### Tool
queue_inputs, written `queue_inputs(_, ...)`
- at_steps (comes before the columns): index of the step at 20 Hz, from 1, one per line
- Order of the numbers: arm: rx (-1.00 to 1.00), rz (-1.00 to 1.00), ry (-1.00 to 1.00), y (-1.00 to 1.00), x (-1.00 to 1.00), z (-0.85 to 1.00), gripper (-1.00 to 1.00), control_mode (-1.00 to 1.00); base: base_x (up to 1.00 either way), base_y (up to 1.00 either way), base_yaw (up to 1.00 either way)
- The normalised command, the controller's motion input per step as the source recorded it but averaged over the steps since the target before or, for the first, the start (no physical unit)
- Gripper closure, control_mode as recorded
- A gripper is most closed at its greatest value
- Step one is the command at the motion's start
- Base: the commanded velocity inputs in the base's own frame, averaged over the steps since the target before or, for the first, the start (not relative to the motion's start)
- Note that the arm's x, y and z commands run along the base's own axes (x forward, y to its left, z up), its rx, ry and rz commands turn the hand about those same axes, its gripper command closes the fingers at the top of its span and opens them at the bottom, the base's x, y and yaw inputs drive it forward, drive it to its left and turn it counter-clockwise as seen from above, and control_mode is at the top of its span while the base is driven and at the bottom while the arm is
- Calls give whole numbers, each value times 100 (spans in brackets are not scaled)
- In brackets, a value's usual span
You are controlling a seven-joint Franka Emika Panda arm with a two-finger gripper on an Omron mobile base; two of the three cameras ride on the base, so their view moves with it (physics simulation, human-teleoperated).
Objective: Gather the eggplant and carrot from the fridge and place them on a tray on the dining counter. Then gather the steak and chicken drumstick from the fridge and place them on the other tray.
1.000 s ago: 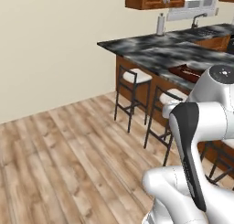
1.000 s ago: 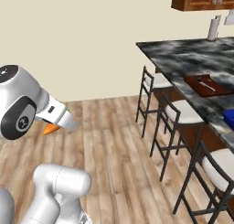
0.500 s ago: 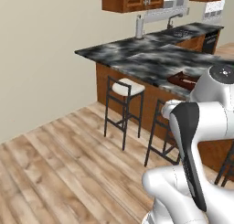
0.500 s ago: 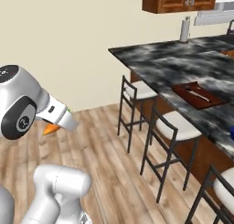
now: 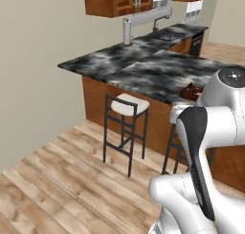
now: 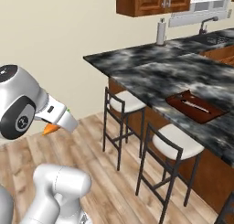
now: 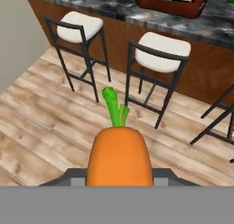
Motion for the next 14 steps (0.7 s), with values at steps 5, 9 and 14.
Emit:
queue_inputs(5, 0, 0, 0, 0, 0, 0, 100, 100, 84, 3, -35)
queue_inputs(9, 0, 0, 0, 0, 0, 0, 100, 100, 76, 0, -35)
queue_inputs(14, 0, 0, 0, 0, 0, 0, 100, 100, 71, 0, -34)
